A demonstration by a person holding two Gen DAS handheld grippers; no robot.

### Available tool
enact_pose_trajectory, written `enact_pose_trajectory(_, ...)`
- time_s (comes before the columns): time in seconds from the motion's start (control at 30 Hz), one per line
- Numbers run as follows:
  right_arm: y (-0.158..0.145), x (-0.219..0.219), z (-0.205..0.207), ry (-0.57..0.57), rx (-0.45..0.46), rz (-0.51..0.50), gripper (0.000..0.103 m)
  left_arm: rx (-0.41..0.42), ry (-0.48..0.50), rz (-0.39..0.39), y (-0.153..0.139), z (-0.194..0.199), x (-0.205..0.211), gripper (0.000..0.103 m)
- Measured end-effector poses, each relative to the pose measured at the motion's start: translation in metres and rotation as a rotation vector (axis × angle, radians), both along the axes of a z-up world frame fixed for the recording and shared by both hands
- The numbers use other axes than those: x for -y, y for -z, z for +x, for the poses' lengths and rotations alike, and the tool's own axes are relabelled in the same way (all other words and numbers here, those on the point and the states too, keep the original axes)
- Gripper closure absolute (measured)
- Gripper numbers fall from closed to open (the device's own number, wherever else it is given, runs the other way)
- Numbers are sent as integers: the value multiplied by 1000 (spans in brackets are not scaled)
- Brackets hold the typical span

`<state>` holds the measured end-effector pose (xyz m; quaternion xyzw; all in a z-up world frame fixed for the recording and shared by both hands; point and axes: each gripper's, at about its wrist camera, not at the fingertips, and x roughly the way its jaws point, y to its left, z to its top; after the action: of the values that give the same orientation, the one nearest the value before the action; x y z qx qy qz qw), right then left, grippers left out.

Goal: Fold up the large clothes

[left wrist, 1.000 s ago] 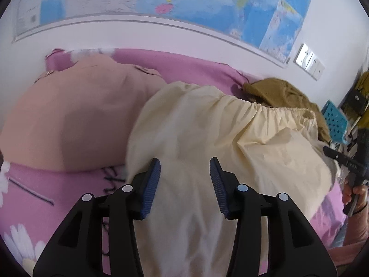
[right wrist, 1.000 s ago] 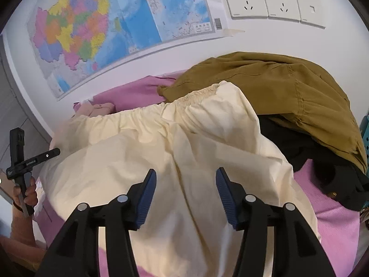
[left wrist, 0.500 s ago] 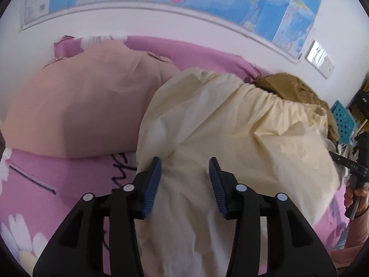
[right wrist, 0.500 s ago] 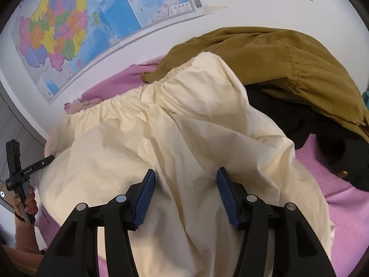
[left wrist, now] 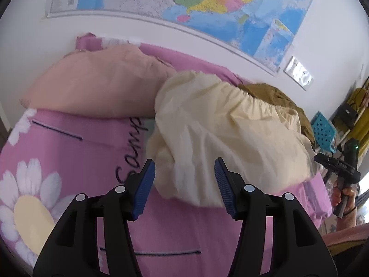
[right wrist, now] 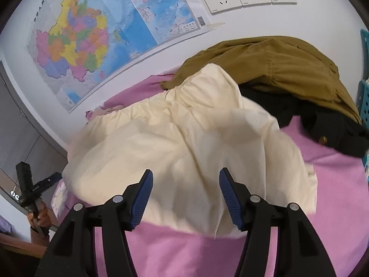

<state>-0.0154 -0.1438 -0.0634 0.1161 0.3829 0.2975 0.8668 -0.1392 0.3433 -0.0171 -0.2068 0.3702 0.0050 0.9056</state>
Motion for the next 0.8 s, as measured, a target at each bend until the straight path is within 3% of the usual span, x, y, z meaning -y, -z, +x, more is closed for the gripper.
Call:
enact_pose_trajectory(0.1, 5, 4, -12, -14, -23, 26, 42, -20, 16, -11, 7, -6, 5, 49)
enact_pose_trajectory(0.37, 29, 21, -34, -36, -151, 128, 37, -98, 89, -143, 40, -21, 29, 49)
enact_pose_trajectory(0.57, 47, 21, -38, -44, -220, 200, 30, -120, 105, -203, 52, -13, 42, 45)
enact_pose_trajectory(0.8, 55, 17, -29, -16, -241, 249, 26, -145, 56, -111, 54, 0, 58, 38)
